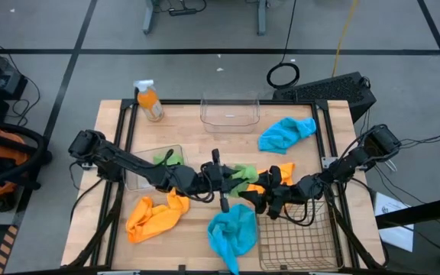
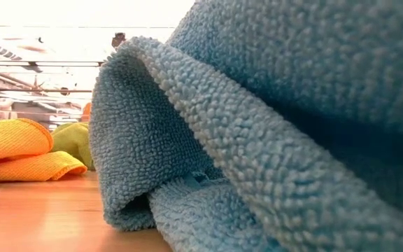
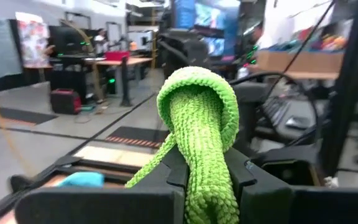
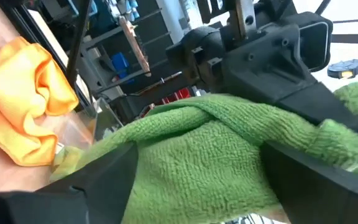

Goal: Sort microfiber towel by color & place in baskets
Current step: Put the green microfiber towel into the bottom transparent bin

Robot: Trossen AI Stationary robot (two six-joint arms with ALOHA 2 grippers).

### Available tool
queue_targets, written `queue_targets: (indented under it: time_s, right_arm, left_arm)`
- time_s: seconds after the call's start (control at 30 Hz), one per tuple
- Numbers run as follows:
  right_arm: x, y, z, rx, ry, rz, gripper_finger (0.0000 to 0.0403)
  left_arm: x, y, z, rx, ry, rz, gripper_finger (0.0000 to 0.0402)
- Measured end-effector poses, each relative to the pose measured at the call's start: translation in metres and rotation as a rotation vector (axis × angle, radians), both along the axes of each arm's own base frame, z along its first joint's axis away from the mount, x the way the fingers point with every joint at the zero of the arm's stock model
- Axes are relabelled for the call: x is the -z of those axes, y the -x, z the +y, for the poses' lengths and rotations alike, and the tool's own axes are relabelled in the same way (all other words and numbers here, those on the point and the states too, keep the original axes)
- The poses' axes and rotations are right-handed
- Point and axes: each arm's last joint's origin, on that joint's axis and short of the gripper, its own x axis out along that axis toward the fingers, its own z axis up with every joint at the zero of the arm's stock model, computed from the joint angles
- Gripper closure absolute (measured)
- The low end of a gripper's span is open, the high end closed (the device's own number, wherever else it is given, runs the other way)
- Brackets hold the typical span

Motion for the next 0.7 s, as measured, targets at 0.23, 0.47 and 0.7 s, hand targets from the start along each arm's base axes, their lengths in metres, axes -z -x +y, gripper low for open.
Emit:
queue_targets:
  time_s: [0.23, 0.47, 0.7]
  right_arm:
    - [0.001, 0.000, 0.000, 0.003, 0.009, 0.013, 0.0129]
    - [0.003, 0.000, 0.001, -0.001, 0.005, 0.026, 0.0222]
    - [0.005, -0.001, 0.001, -0.012, -0.053, 0.044, 0.0345]
  left_arm:
    - [0.008, -0.006, 0.003, 0.083, 0.044, 0.017, 0.0361]
    - [0.013, -0.006, 0.001, 0.132, 0.034, 0.065, 0.0361]
    - [0.014, -0.007, 0.001, 0.141, 0.101, 0.073, 0.0361]
